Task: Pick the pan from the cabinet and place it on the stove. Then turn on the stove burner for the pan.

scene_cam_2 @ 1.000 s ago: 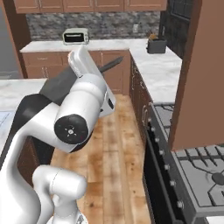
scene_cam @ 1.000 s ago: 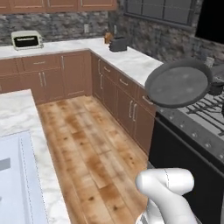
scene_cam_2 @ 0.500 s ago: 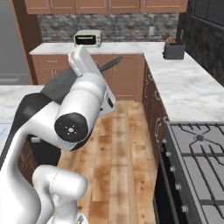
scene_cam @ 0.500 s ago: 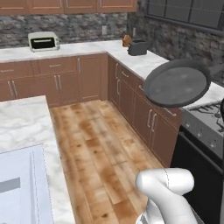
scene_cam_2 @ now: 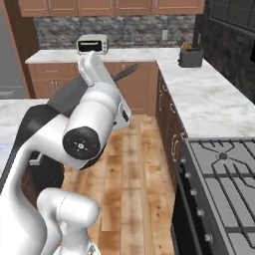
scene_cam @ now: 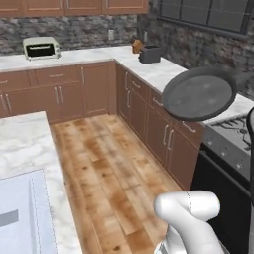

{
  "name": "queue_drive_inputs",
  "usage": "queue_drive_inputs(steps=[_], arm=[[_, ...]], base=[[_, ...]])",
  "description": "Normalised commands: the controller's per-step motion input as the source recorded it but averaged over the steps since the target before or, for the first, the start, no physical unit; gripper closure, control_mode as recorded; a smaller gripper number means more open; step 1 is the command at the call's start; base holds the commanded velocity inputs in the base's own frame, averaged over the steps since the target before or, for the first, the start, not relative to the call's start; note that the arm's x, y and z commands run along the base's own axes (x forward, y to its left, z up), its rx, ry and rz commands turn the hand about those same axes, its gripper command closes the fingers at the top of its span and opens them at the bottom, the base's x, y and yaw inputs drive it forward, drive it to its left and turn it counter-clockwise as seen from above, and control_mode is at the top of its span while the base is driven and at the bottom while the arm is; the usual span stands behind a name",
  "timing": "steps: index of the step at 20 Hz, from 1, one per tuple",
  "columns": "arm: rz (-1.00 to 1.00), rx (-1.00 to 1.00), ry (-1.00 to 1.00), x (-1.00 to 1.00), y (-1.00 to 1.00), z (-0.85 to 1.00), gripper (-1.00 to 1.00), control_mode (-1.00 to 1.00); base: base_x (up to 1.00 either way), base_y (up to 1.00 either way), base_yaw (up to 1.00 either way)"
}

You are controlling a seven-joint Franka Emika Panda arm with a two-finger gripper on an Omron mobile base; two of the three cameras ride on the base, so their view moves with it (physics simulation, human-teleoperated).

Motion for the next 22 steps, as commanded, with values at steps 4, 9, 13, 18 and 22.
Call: queue_drive_inputs(steps=[4,9,13,18,22], arm=[[0.0,0.0,0.0,0.0,0.0,0.0,1.0,1.0],[0.0,0.0,0.0,0.0,0.0,0.0,1.0,1.0],[0.0,0.0,0.0,0.0,0.0,0.0,1.0,1.0],[0.0,0.0,0.0,0.0,0.0,0.0,1.0,1.0],[0.0,0.0,0.0,0.0,0.0,0.0,1.0,1.0]], base=[[0.19,-0.03,-0.31],[0.29,0.0,-0.37],[0.29,0.0,-0.4],[0.26,0.0,-0.41],[0.24,0.0,-0.41]])
